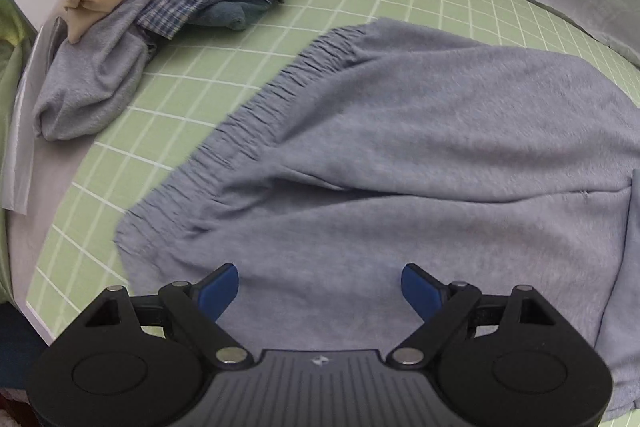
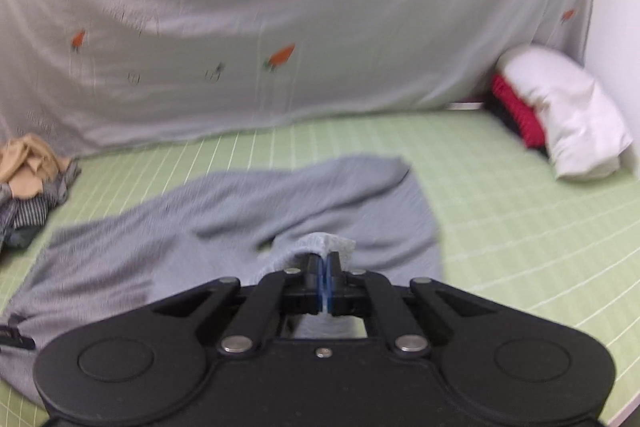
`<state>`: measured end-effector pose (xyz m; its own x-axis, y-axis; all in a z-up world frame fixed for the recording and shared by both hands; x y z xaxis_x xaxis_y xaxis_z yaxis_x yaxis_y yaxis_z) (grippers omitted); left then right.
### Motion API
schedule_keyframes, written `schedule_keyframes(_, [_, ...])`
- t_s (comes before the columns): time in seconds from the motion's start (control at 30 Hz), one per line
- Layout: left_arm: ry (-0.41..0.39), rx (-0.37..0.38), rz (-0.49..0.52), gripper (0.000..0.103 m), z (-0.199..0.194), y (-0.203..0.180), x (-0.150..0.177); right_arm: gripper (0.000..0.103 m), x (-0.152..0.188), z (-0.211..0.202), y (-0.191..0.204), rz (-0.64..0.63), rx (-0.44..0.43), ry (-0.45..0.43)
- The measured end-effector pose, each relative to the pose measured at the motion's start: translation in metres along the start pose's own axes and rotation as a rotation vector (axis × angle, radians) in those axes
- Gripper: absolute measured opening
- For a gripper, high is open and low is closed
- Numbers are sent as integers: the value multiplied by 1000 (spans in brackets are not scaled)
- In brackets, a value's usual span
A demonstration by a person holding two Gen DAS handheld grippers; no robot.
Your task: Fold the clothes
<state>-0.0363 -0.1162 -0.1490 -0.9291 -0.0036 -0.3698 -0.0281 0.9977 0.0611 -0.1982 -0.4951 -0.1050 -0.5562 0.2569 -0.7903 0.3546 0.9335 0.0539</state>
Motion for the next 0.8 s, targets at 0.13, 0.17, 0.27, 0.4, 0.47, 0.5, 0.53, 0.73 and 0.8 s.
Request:
schedule_keyframes(0.13, [21,-19,-39,89,9,-19,10,2,-31,-14,-45,-18,81,-86])
schedule_keyframes(0.17, [22,-26,-52,89,10,-22,13,2,-37,-14,-58,-27,112,-101])
schedule_keyframes(0.27, [8,-56,-85,91,10,-26,16,2,-52,-14,-97,-41,205,-132])
schedule_keyframes(0.4, [7,-80,-168,95,10,-23,20,2,-71,-7,-152,-43,301,-147])
schedule_keyframes(0.47, [10,-92,-212,96,10,-23,22,2,-78,0,-170,-75,339,-147])
schedule_keyframes(0.5, [10,-101,-224,97,10,-23,22,2,-79,6,-177,-84,348,-140])
schedule_keyframes(0.53, [9,-112,-229,99,10,-24,22,2,-80,14,-184,-84,348,-123])
schedule_keyframes(0.73, [20,-146,-242,103,12,-27,19,64,-49,71,-215,94,334,23])
schedule_keyframes(0.8, [23,-146,-253,103,12,-27,18,87,-31,78,-223,174,378,41])
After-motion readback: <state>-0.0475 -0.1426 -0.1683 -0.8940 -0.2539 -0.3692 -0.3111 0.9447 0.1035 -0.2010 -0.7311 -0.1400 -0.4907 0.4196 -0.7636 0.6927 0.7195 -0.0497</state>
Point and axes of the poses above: each gripper's, at about its wrist camera, not at the fingertips, and z roughly the way its jaws point, y to its left, x to its underside, the point moved 4 cm from there along z, roughly the way its jaws point, and after that the axes turned 1 degree about y, right-handed, at the moved point
